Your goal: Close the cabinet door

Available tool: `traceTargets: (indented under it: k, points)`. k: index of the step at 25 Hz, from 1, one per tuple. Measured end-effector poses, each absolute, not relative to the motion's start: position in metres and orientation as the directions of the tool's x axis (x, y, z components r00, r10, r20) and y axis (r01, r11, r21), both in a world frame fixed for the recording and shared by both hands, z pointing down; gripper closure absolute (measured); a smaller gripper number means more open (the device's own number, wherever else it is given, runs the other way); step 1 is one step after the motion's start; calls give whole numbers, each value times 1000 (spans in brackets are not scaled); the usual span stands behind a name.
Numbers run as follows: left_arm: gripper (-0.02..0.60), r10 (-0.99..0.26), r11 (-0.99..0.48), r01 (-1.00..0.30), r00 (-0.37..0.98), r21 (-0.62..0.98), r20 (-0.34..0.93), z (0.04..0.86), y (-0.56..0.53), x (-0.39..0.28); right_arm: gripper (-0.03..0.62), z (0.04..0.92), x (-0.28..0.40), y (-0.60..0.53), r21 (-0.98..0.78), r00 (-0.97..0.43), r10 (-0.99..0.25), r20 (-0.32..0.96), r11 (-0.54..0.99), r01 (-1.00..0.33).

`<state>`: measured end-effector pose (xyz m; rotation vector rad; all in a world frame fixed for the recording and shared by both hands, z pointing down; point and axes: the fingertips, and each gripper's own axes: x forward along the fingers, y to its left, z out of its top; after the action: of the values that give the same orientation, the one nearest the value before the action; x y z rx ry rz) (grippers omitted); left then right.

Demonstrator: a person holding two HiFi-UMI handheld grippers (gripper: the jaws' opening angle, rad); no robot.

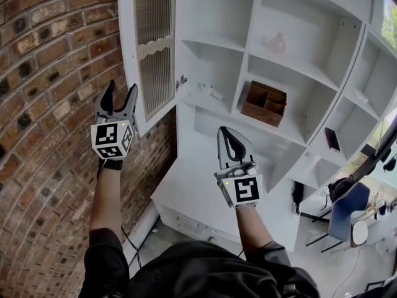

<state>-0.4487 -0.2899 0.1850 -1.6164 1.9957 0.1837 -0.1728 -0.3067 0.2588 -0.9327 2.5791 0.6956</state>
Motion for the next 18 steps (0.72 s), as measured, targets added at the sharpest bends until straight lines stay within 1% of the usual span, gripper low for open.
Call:
traceTargets:
  k: [8,12,15,18]
  points:
    - [346,-877,269,-926,-121,-265,-465,161,-333,-472,595,260,-163,-326,332,-730,-531,-430,659,-675]
    - [373,-884,269,-923,-124,-275,-450,158,-349,-477,595,262,-154,-334,326,-719,-546,-430,649,-688]
    - [382,-887,275,-919,-130,-282,-442,155,-358,-481,595,263,-146,-338,308,-706,-557,-437,645,-699]
    - [425,-884,290,-912,-138,-292,-447,148,-362,-483,595,265,-140,-342,304,-699,-570,-431,638,-708]
